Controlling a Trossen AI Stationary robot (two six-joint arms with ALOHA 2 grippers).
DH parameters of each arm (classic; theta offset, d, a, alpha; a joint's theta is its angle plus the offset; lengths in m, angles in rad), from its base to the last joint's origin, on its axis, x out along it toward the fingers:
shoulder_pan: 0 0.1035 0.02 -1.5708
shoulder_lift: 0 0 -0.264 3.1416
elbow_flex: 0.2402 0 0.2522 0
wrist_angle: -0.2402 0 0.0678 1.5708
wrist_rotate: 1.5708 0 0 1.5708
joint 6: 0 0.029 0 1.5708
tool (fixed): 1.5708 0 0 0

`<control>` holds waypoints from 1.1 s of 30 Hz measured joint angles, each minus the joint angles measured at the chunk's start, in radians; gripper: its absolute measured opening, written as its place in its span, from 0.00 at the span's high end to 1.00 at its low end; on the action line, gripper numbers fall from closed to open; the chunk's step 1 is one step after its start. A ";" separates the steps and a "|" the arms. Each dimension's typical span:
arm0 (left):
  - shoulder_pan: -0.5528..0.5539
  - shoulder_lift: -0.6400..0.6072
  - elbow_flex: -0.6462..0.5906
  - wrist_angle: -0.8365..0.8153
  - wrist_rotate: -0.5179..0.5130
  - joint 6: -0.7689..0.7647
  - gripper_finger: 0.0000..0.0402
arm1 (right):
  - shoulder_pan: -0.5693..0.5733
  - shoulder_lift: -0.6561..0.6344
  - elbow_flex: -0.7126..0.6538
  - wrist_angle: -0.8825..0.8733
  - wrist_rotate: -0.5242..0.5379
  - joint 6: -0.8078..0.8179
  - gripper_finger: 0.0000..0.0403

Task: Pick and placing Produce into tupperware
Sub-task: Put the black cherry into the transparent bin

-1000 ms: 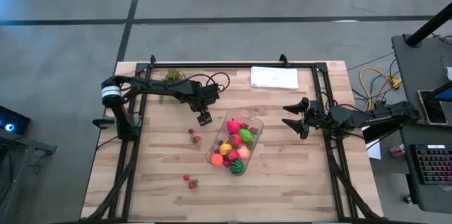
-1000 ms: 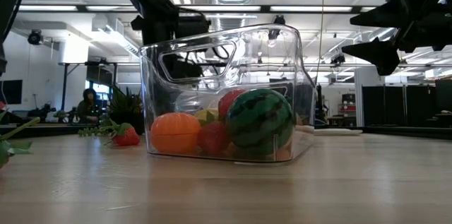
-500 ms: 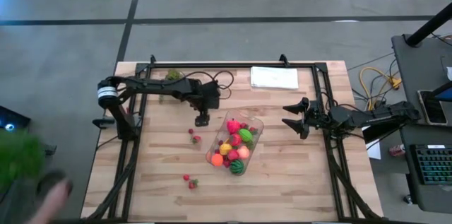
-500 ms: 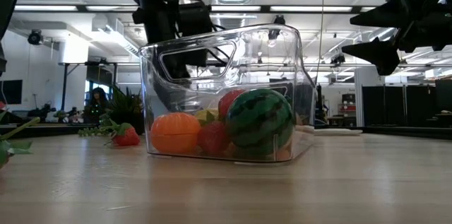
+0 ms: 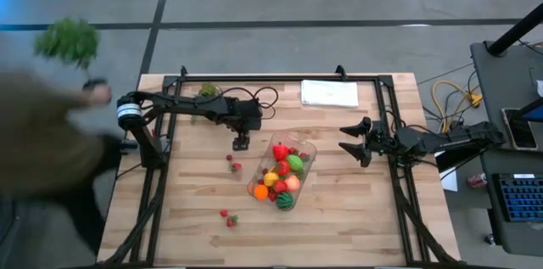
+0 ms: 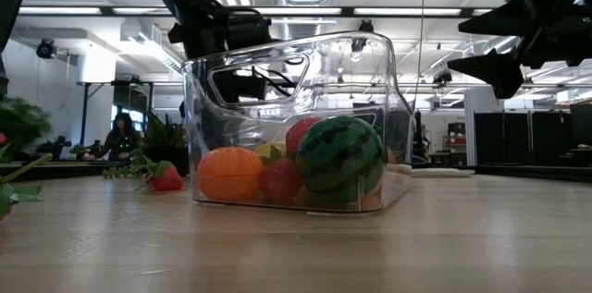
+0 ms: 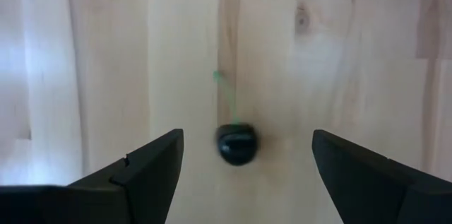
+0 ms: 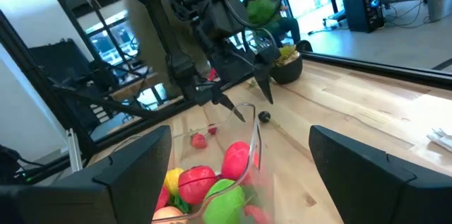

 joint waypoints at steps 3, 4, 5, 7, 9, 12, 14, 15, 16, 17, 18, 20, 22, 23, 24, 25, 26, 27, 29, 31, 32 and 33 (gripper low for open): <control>0.015 0.000 -0.002 0.016 0.000 0.000 0.26 | 0.000 0.000 0.000 0.000 0.000 0.000 0.19; 0.019 0.000 -0.003 0.019 0.000 0.000 0.26 | 0.000 0.000 0.000 0.000 0.000 0.000 0.19; 0.024 0.000 -0.006 0.021 0.000 0.000 0.26 | 0.000 0.000 0.000 0.000 0.000 0.000 0.19; 0.030 0.000 -0.018 0.028 0.001 -0.003 0.26 | 0.000 0.000 0.000 0.000 0.000 0.000 0.19; 0.031 0.000 -0.030 0.037 0.002 -0.013 0.26 | 0.000 0.000 0.000 0.000 0.000 0.000 0.19; 0.031 0.000 -0.047 0.037 0.003 -0.035 0.26 | 0.000 0.000 0.000 0.000 0.000 0.000 0.19; 0.031 0.001 -0.049 0.039 0.003 -0.043 0.26 | 0.000 0.000 0.000 0.000 0.000 0.000 0.19; 0.031 0.001 -0.049 0.045 0.003 -0.050 0.26 | 0.000 0.000 0.000 0.000 0.000 0.000 0.19; 0.031 0.001 -0.049 0.055 0.003 -0.060 0.26 | 0.000 0.000 0.000 0.000 0.000 0.000 0.19; 0.031 0.001 -0.049 0.066 0.003 -0.062 0.26 | 0.000 0.000 0.000 0.000 0.000 0.000 0.19; 0.031 0.001 -0.049 0.078 0.004 -0.063 0.26 | 0.000 0.000 0.000 0.000 0.000 0.000 0.19; 0.031 0.001 -0.049 0.102 0.007 -0.062 0.26 | 0.000 0.000 0.000 0.000 0.000 0.000 0.19; 0.031 0.001 -0.051 0.120 0.008 -0.062 0.26 | 0.000 0.000 0.000 0.000 0.000 0.000 0.19; 0.031 0.001 -0.052 0.121 0.009 -0.062 0.26 | 0.000 0.000 0.000 0.000 0.000 0.000 0.19; 0.031 0.001 -0.055 0.121 0.009 -0.062 0.26 | 0.000 0.000 0.000 0.000 0.000 0.000 0.19; 0.032 0.001 -0.058 0.120 0.009 -0.061 0.26 | 0.000 0.000 0.000 0.000 0.000 0.000 0.19; 0.034 0.001 -0.061 0.120 0.008 -0.057 0.26 | 0.000 0.000 0.000 0.000 0.000 0.000 0.19; 0.036 0.001 -0.064 0.118 0.008 -0.054 0.26 | 0.000 0.000 0.000 0.000 0.000 0.000 0.19; 0.042 0.001 -0.068 0.115 0.009 -0.054 0.26 | 0.000 0.000 0.000 0.000 0.000 0.000 0.19; 0.045 0.001 -0.070 0.117 0.008 -0.054 0.26 | 0.000 0.000 0.000 0.000 0.000 0.000 0.19; 0.047 0.001 -0.072 0.116 0.007 -0.054 0.26 | 0.000 0.000 0.000 0.000 0.000 0.000 0.19; 0.047 0.001 -0.073 0.116 0.007 -0.054 0.26 | 0.000 0.000 0.000 0.000 0.000 0.000 0.19</control>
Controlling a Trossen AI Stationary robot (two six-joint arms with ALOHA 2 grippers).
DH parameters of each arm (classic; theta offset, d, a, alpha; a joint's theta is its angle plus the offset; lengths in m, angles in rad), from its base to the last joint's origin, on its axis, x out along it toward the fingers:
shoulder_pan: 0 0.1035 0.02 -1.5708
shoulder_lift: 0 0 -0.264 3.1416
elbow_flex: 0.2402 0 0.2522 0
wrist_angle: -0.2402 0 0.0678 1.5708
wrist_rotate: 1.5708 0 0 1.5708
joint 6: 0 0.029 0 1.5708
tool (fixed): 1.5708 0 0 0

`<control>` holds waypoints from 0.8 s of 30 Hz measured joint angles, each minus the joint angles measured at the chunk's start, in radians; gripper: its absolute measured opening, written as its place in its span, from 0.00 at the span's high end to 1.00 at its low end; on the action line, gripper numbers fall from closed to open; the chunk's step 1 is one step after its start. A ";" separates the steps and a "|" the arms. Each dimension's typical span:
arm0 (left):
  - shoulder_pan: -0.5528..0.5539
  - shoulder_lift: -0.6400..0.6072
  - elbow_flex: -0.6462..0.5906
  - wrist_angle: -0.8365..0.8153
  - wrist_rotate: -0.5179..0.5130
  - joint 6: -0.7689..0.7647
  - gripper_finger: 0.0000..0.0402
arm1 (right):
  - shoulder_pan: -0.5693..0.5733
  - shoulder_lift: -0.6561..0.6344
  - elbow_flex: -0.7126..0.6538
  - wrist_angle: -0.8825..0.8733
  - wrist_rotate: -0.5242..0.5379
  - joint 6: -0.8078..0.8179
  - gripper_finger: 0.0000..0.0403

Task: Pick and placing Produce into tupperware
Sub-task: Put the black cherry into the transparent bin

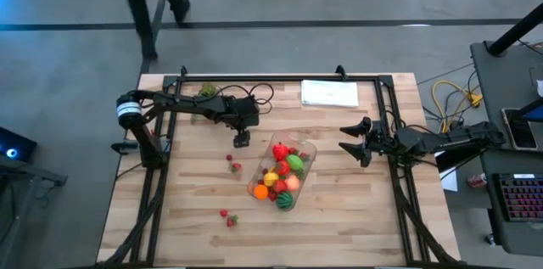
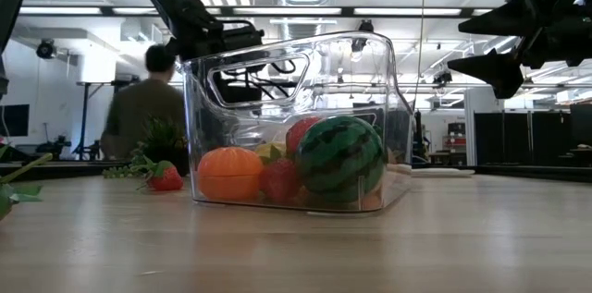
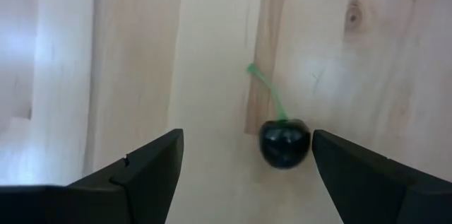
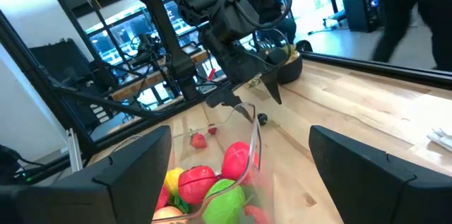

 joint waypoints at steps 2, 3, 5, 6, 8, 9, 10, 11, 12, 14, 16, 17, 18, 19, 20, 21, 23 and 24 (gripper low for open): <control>0.002 0.000 -0.004 0.001 0.002 0.000 0.26 | 0.000 0.000 0.000 0.000 0.000 0.000 0.19; 0.002 0.000 -0.008 0.002 0.007 0.001 0.26 | 0.000 0.000 0.000 0.000 0.000 0.000 0.19; 0.002 0.000 -0.019 0.009 0.022 0.000 0.26 | 0.000 0.000 0.000 0.000 0.000 0.000 0.19; 0.002 0.000 -0.026 0.014 0.023 -0.001 0.26 | 0.000 0.000 0.000 0.000 0.000 0.000 0.19; 0.002 0.000 -0.041 0.027 0.026 -0.006 0.26 | 0.000 0.000 0.000 0.000 0.000 0.000 0.19; 0.002 0.000 -0.044 0.027 0.026 -0.007 0.26 | 0.000 0.000 0.000 0.000 0.000 0.000 0.19; 0.002 0.000 -0.047 0.028 0.026 -0.007 0.26 | 0.000 0.000 0.000 0.000 0.000 0.000 0.19; 0.002 0.000 -0.050 0.029 0.026 -0.008 0.27 | 0.000 0.000 0.000 0.000 0.000 0.000 0.19; 0.002 0.000 -0.050 0.030 0.026 -0.008 0.28 | 0.000 0.000 0.000 0.000 0.000 0.000 0.19; 0.002 0.000 -0.050 0.030 0.027 -0.009 0.31 | 0.000 0.000 0.000 0.000 0.000 0.000 0.19; 0.002 0.000 -0.048 0.036 0.025 -0.009 0.34 | 0.000 0.000 0.000 0.000 0.000 0.000 0.19; 0.002 0.000 -0.048 0.046 0.026 -0.009 0.37 | 0.000 0.000 0.000 0.000 0.000 0.000 0.19; 0.002 0.000 -0.049 0.059 0.025 -0.009 0.39 | 0.000 0.000 0.000 0.000 0.000 0.000 0.19; 0.002 0.000 -0.049 0.064 0.025 -0.009 0.41 | 0.000 0.000 0.000 0.000 0.000 0.000 0.19; 0.002 0.000 -0.049 0.065 0.025 -0.009 0.43 | 0.000 0.000 0.000 0.000 0.000 0.000 0.19; 0.002 0.000 -0.050 0.068 0.025 -0.009 0.45 | 0.000 0.000 0.000 0.000 0.000 0.000 0.19; 0.002 0.000 -0.051 0.079 0.023 -0.009 0.49 | 0.000 0.000 0.000 0.000 0.000 0.000 0.19; 0.002 0.000 -0.051 0.082 0.023 -0.008 0.51 | 0.000 0.000 0.000 0.000 0.000 0.000 0.19</control>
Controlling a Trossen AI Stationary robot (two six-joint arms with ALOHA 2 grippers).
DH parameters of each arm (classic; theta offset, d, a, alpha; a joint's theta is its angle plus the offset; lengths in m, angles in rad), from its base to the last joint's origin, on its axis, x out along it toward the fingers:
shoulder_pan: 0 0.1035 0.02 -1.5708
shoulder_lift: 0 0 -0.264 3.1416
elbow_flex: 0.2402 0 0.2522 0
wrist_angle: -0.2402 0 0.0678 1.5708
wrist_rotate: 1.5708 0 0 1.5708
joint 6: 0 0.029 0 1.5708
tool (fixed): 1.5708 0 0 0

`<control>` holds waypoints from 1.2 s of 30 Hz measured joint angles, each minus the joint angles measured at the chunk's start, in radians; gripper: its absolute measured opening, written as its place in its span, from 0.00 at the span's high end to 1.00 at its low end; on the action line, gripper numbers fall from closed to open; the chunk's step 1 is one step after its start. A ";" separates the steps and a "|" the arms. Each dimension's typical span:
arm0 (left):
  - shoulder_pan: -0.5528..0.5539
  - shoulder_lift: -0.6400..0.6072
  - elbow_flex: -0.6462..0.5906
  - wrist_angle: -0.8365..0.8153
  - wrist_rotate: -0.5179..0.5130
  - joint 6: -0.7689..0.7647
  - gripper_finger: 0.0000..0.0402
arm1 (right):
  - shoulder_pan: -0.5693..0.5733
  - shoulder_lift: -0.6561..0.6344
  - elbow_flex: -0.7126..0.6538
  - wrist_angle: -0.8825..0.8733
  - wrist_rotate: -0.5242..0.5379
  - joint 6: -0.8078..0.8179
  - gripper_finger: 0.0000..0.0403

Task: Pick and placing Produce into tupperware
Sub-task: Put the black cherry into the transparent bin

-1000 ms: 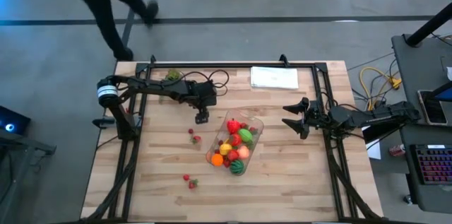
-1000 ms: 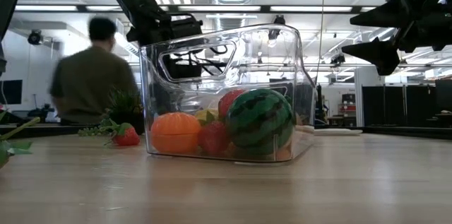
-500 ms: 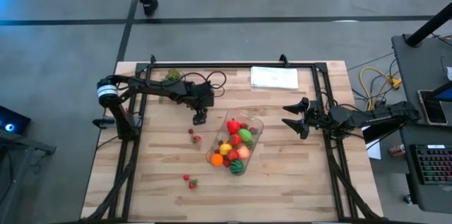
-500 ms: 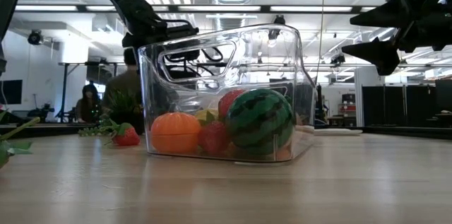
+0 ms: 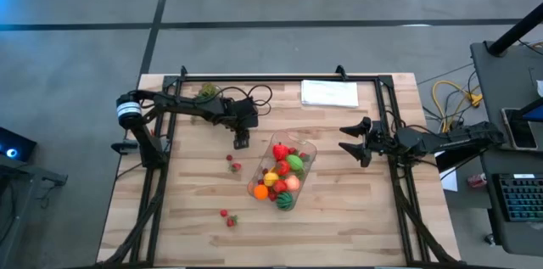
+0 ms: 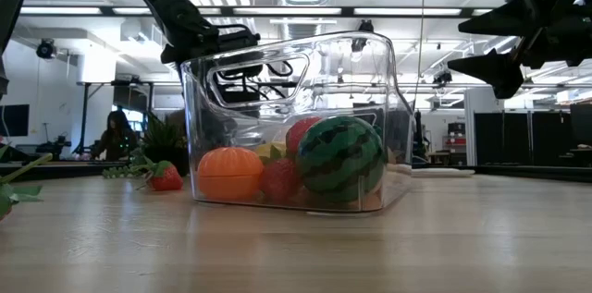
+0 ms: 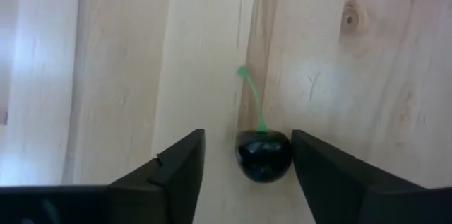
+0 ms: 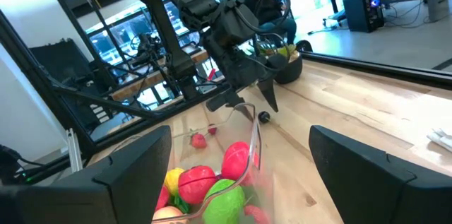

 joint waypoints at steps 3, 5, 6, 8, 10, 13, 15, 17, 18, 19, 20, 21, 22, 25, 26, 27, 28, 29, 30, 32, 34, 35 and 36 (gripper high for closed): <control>0.001 0.000 -0.003 -0.002 0.000 0.000 0.56 | 0.000 0.000 0.000 0.000 0.000 0.000 0.19; 0.001 0.000 -0.005 -0.003 0.000 0.000 0.60 | 0.000 0.000 0.000 0.000 0.000 0.000 0.19; 0.001 0.000 -0.006 -0.002 0.002 0.000 0.62 | 0.000 0.000 0.000 0.000 0.000 0.000 0.19; 0.001 0.000 -0.007 -0.003 0.004 0.000 0.65 | 0.000 0.000 0.000 0.000 0.000 0.000 0.19; 0.001 0.000 -0.008 -0.003 0.006 0.000 0.68 | 0.000 0.000 0.000 0.000 0.000 0.000 0.19; 0.001 0.000 -0.011 -0.003 0.018 0.000 0.73 | 0.000 0.000 0.000 0.000 0.000 0.000 0.19; 0.001 0.000 -0.011 -0.002 0.021 0.000 0.75 | 0.000 0.000 0.000 0.000 0.000 0.000 0.19; 0.001 0.000 -0.012 -0.001 0.021 0.001 0.77 | 0.000 0.000 0.000 0.000 0.000 0.000 0.19; 0.001 0.000 -0.012 -0.001 0.021 0.000 0.78 | 0.000 0.000 0.000 0.000 0.000 0.000 0.19; 0.001 0.000 -0.012 -0.001 0.021 0.001 0.78 | 0.000 0.000 0.000 0.000 0.000 0.000 0.19; 0.001 0.000 -0.012 -0.001 0.021 0.001 0.78 | 0.000 0.000 0.000 0.000 0.000 0.000 0.19; 0.001 0.000 -0.012 -0.001 0.021 0.001 0.78 | 0.000 0.000 0.000 0.000 0.000 0.000 0.19; 0.001 0.000 -0.012 -0.001 0.021 0.001 0.78 | 0.000 0.000 0.000 0.000 0.000 0.000 0.19; -0.001 -0.001 0.000 -0.021 0.020 -0.001 0.78 | 0.000 0.000 0.000 0.000 0.000 0.000 0.19; -0.005 -0.006 0.010 -0.039 0.020 -0.008 0.79 | 0.000 0.000 0.000 0.000 0.000 0.000 0.19; -0.008 -0.014 0.027 -0.064 0.019 -0.024 0.79 | 0.000 0.000 0.000 0.000 0.000 0.000 0.19; -0.014 -0.027 0.047 -0.088 0.019 -0.042 0.79 | 0.000 0.000 0.000 0.000 0.000 0.000 0.19; -0.020 -0.048 0.068 -0.115 0.018 -0.070 0.79 | 0.000 0.000 0.000 0.000 0.000 0.000 0.19; -0.028 -0.069 0.091 -0.148 0.017 -0.099 0.79 | 0.000 0.000 0.000 0.000 0.000 0.000 0.19; -0.054 -0.127 0.129 -0.174 0.017 -0.174 0.79 | 0.000 0.000 0.000 0.000 0.000 0.000 0.19; -0.095 -0.192 0.156 -0.165 0.034 -0.250 0.78 | 0.000 0.001 0.000 0.000 0.000 0.000 0.19; -0.122 -0.227 0.167 -0.142 0.057 -0.283 0.78 | 0.000 0.000 0.000 0.000 0.000 0.000 0.19; -0.151 -0.256 0.173 -0.114 0.082 -0.312 0.77 | 0.000 0.000 -0.001 0.000 0.000 0.000 0.19</control>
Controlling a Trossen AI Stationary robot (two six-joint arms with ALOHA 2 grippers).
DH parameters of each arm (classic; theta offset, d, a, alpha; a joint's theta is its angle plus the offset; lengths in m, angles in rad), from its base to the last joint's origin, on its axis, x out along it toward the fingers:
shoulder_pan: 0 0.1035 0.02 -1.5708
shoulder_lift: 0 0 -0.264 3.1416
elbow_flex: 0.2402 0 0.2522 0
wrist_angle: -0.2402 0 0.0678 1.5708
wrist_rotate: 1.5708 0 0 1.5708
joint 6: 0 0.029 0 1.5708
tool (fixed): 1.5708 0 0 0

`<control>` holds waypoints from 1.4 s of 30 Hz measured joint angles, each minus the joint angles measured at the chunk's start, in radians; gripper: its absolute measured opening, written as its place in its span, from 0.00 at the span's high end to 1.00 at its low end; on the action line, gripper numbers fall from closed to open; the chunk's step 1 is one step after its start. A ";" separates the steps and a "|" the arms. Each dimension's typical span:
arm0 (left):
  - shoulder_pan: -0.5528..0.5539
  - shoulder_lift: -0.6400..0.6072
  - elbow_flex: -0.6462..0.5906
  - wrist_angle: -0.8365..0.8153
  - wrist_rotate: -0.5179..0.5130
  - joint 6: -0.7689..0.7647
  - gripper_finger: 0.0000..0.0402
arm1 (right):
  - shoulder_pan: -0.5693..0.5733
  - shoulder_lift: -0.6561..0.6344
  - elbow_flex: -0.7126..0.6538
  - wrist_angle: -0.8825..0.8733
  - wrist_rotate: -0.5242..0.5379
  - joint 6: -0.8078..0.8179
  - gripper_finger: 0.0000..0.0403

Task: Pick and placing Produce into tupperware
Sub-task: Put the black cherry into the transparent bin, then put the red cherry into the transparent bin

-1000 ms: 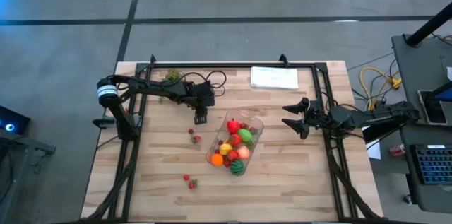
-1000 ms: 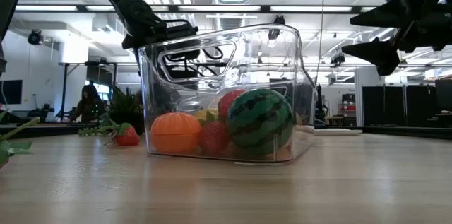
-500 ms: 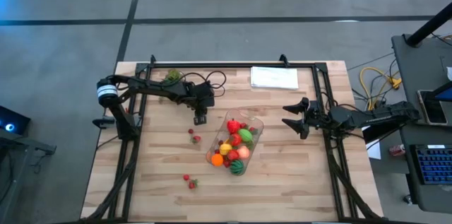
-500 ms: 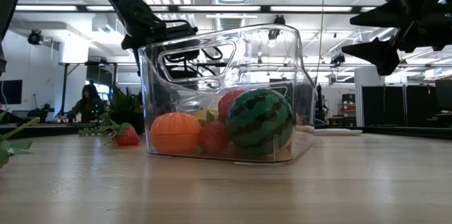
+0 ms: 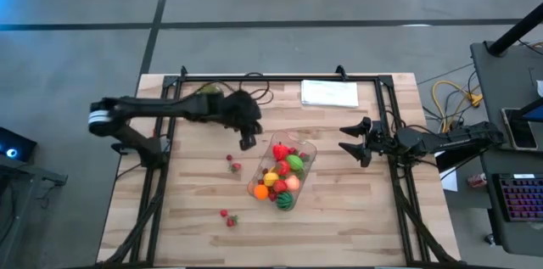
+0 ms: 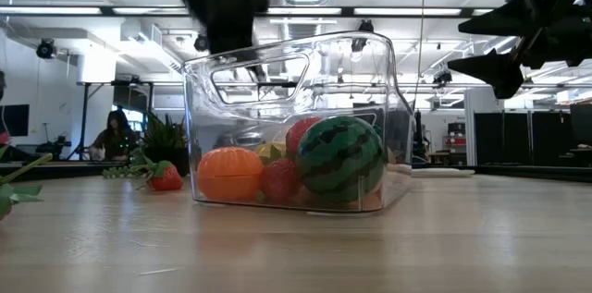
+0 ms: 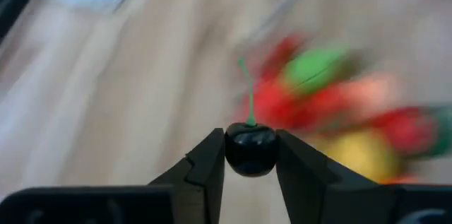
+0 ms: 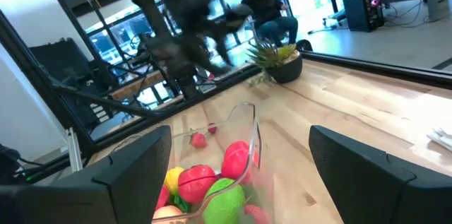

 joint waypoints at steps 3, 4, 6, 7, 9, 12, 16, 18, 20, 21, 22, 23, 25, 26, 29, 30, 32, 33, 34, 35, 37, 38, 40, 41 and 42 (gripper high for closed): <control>-0.102 -0.043 0.002 0.054 0.053 -0.073 0.77 | 0.000 0.000 0.000 0.000 0.000 0.000 0.19; -0.140 -0.042 0.000 0.063 0.057 -0.102 0.77 | 0.000 0.000 0.000 0.000 0.000 0.000 0.19; -0.219 -0.019 -0.004 0.064 0.059 -0.163 0.77 | 0.000 0.000 0.000 0.000 0.000 0.000 0.19; -0.258 0.001 -0.004 0.082 0.063 -0.180 0.77 | 0.000 0.000 0.000 0.000 0.000 0.000 0.19; -0.325 0.041 -0.004 0.122 0.054 -0.166 0.77 | 0.000 0.000 0.000 0.001 0.000 0.000 0.19; -0.385 0.104 0.003 0.197 -0.029 -0.172 0.74 | 0.000 0.000 0.000 0.001 0.000 0.000 0.19; -0.385 0.131 0.031 0.215 -0.053 -0.244 0.62 | 0.000 0.006 0.000 0.002 0.000 0.000 0.19; -0.385 0.130 0.032 0.204 -0.056 -0.282 0.54 | 0.000 0.013 0.000 0.003 0.000 0.000 0.19; -0.385 0.129 0.036 0.194 -0.057 -0.298 0.45 | 0.000 0.014 0.000 -0.002 0.000 0.000 0.19; -0.385 0.121 0.040 0.171 -0.057 -0.292 0.40 | 0.000 0.017 0.000 -0.001 0.000 0.000 0.19; -0.385 0.109 0.043 0.134 -0.059 -0.284 0.36 | 0.000 0.019 0.000 0.001 0.000 0.000 0.19; -0.383 0.096 0.049 0.090 -0.062 -0.266 0.32 | 0.000 0.019 0.000 0.001 0.000 0.000 0.19; -0.381 0.060 0.062 -0.023 -0.071 -0.189 0.27 | 0.000 0.020 0.000 0.000 0.000 0.000 0.19; -0.380 0.043 0.066 -0.112 -0.081 -0.135 0.26 | 0.000 0.020 0.000 0.000 0.000 0.000 0.19; -0.379 -0.017 0.064 -0.339 -0.172 -0.003 0.25 | 0.000 0.019 0.000 0.000 0.000 0.000 0.19; -0.379 -0.036 0.052 -0.394 -0.208 0.024 0.25 | 0.000 0.019 0.000 0.001 0.000 0.000 0.19; -0.371 -0.076 0.011 -0.458 -0.240 0.072 0.25 | 0.000 0.018 0.000 -0.001 0.000 0.000 0.19; -0.364 -0.091 -0.022 -0.463 -0.240 0.094 0.25 | 0.000 0.020 0.000 -0.001 0.000 0.000 0.19; -0.357 -0.100 -0.060 -0.454 -0.239 0.113 0.25 | 0.000 0.021 0.000 0.001 0.000 0.000 0.19; -0.350 -0.106 -0.096 -0.437 -0.235 0.133 0.25 | 0.000 0.022 0.000 0.002 0.000 0.000 0.19; -0.344 -0.115 -0.174 -0.380 -0.224 0.165 0.24 | 0.000 0.024 0.000 0.001 0.000 0.000 0.19; -0.343 -0.117 -0.208 -0.350 -0.220 0.182 0.24 | 0.000 0.026 0.000 0.001 0.000 0.000 0.19; -0.341 -0.117 -0.271 -0.283 -0.217 0.214 0.24 | 0.000 0.026 0.000 -0.001 0.000 0.000 0.19; -0.340 -0.115 -0.297 -0.253 -0.217 0.231 0.24 | 0.000 0.027 0.000 -0.001 0.000 0.000 0.19; -0.338 -0.111 -0.317 -0.232 -0.217 0.239 0.24 | 0.000 0.028 0.000 0.000 0.000 0.000 0.19</control>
